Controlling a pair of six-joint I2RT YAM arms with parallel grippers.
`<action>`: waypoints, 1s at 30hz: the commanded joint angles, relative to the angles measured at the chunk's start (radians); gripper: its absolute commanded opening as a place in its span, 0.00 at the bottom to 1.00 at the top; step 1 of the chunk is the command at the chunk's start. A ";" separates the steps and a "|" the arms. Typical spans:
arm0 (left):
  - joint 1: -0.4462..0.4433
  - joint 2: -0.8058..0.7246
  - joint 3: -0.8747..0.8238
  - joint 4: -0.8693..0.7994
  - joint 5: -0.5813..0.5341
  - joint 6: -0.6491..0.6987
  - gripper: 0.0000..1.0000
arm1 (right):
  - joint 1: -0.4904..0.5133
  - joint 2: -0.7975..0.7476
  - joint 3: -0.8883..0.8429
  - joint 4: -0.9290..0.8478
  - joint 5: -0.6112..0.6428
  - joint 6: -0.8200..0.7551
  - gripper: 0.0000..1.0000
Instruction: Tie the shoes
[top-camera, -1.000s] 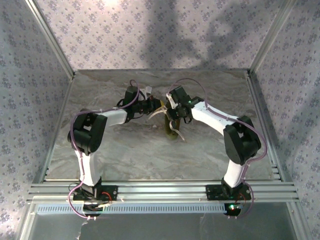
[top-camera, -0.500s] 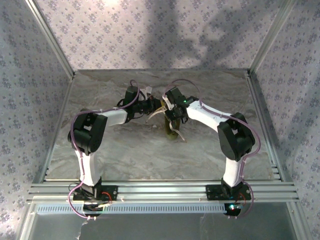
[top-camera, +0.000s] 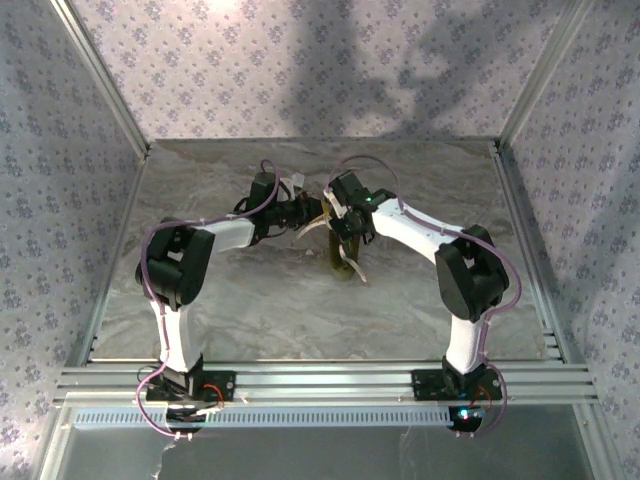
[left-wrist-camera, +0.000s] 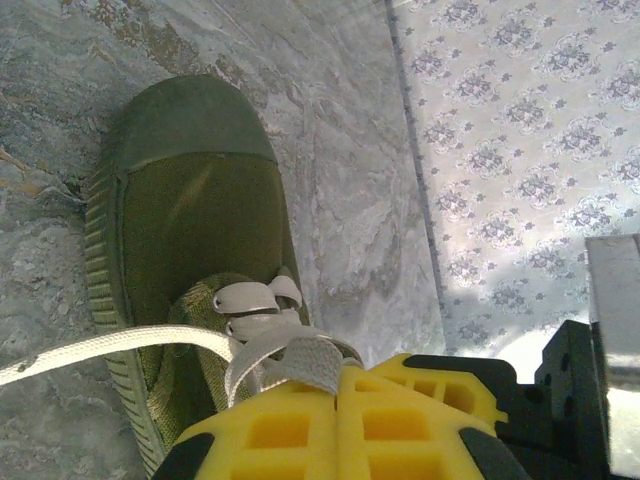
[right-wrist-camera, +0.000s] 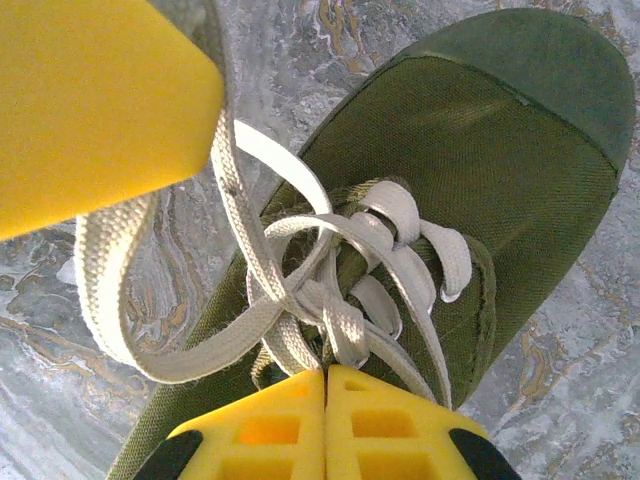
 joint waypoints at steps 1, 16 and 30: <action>-0.012 0.000 0.047 -0.012 0.031 0.033 0.00 | 0.012 -0.038 0.054 -0.045 -0.021 -0.026 0.07; -0.023 0.001 0.042 -0.009 0.043 0.048 0.00 | -0.015 -0.029 0.126 -0.147 -0.185 0.143 0.08; -0.023 0.001 0.027 -0.006 0.048 0.058 0.00 | -0.022 -0.038 0.103 -0.213 -0.145 0.030 0.06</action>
